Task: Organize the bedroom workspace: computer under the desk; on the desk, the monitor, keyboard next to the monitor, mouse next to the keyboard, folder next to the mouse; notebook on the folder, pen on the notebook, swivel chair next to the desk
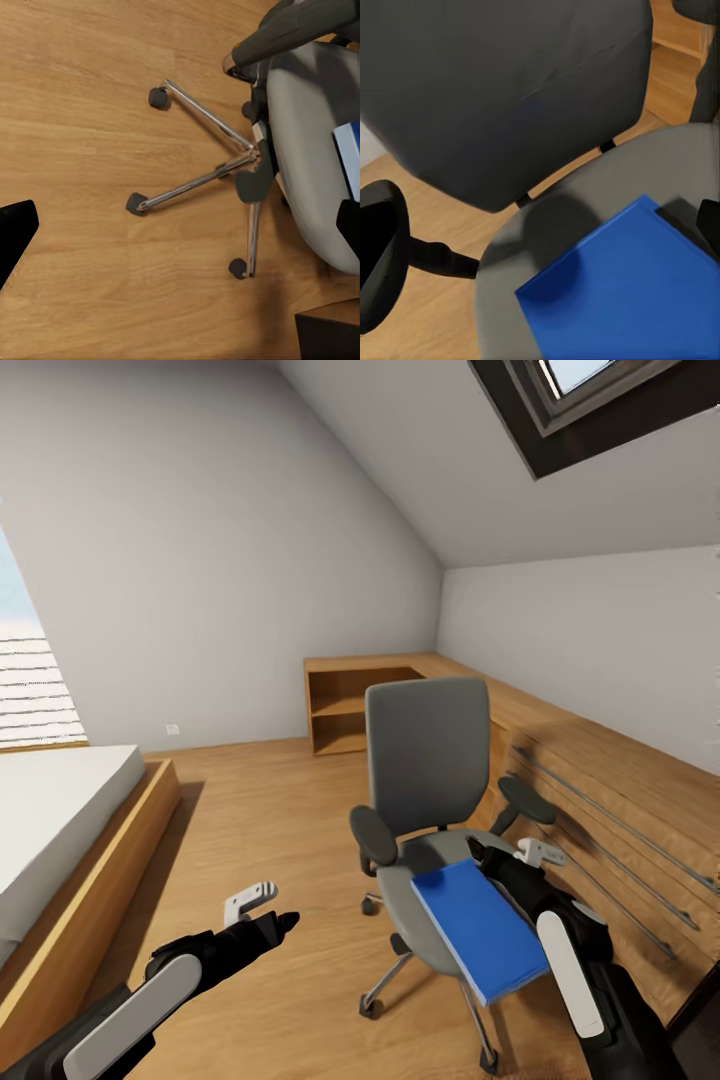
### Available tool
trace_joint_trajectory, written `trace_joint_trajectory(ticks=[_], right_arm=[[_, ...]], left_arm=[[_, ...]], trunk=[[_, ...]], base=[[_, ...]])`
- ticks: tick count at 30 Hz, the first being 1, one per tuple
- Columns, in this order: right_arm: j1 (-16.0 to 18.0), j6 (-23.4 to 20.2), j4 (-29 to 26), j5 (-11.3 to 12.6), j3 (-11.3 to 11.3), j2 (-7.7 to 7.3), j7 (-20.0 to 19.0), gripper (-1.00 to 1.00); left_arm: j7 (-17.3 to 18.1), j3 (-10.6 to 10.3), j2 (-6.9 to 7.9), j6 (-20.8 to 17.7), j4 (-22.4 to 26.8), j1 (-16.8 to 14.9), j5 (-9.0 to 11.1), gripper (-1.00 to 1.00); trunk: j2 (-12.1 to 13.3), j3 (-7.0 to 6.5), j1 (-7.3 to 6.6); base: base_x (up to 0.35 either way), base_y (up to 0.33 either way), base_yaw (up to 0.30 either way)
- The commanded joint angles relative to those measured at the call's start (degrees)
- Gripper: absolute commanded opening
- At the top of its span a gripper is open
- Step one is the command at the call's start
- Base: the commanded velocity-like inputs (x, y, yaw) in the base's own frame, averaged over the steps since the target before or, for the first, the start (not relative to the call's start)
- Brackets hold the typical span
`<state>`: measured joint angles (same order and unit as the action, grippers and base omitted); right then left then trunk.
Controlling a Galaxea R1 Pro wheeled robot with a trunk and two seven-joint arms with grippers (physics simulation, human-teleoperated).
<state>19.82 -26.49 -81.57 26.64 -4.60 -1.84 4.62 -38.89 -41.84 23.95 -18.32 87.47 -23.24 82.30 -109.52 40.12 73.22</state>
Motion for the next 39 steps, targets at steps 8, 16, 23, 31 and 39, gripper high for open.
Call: trace_joint_trajectory(ticks=[8, 16, 23, 31, 39], right_arm=[[0.0, -0.2, 0.2, 0.6, -1.7, -0.09, 0.4, 1.0], [0.0, -0.3, 1.3, 0.7, -5.1, 0.03, 0.3, 1.0], [0.0, -0.4, 1.4, 1.0, -6.6, 0.31, 0.3, 1.0], [0.0, -0.8, 1.7, 6.4, -8.6, 0.1, 0.4, 1.0], [0.0, -2.2, 5.0, 12.0, -14.7, -0.03, 0.3, 1.0]], left_arm=[[-0.1, -0.1, 0.1, 0.0, 0.1, -0.1, 0.2, 1.0], [-0.2, 0.0, 0.16, 0.0, 0.1, -0.1, 0.2, 1.0], [-0.7, 0.1, 0.28, 0.0, 0.1, -0.1, 0.2, 1.0], [-1.0, 1.7, 0.23, 1.0, 0.5, -0.1, 0.1, 1.0], [-1.0, 1.7, 0.14, 1.3, 0.5, -0.1, 0.1, 1.0]], trunk=[[0.0, -0.11, 0.0], [0.0, -0.27, 0.0], [0.0, -0.31, 0.0], [-2.0, 0.58, 1.1], [-5.2, 2.02, 2.86]], base=[[0.116, 0.313, -0.281], [-0.054, 0.322, -0.287], [-0.182, 0.209, -0.154], [-0.016, 0.013, -0.007], [0.0, 0.0, 0.0]])
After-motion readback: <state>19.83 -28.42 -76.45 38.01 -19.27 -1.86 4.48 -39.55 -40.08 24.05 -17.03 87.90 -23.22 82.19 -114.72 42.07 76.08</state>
